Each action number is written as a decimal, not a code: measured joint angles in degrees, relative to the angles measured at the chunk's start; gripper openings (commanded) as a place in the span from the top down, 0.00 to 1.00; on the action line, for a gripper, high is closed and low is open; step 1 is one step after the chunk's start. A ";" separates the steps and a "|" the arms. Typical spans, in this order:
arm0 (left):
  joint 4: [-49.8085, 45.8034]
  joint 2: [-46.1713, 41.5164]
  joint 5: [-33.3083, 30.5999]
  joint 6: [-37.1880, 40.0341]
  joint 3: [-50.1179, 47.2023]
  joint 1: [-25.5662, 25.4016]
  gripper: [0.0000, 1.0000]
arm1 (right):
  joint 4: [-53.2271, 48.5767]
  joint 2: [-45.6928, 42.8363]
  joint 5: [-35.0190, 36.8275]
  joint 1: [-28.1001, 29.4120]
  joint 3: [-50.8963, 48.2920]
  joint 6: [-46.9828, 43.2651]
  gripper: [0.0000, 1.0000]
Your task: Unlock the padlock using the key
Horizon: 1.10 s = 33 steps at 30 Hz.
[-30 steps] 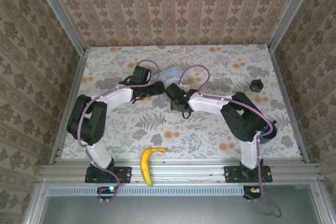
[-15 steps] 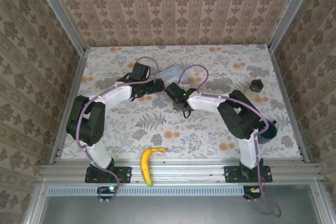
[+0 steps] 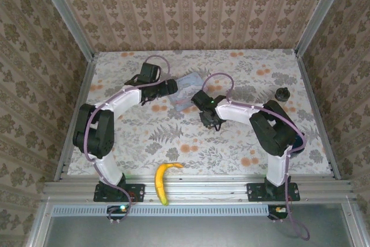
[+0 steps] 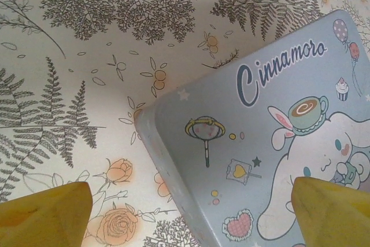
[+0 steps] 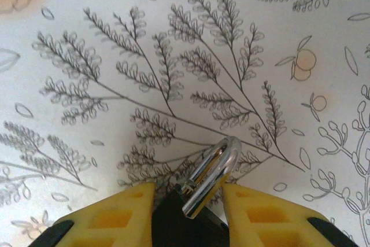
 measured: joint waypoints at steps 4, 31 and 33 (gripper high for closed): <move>0.17 3.04 2.60 0.39 1.79 0.66 0.15 | -0.46 -0.92 -0.87 -0.28 -1.16 -1.75 0.60; 17.29 16.39 18.93 -8.85 11.02 2.03 0.07 | -5.42 -12.72 -3.08 -0.55 -11.63 0.79 0.32; 17.16 14.53 17.88 -9.11 8.63 2.34 0.04 | -5.40 -14.93 -3.76 -0.55 -11.72 0.85 0.29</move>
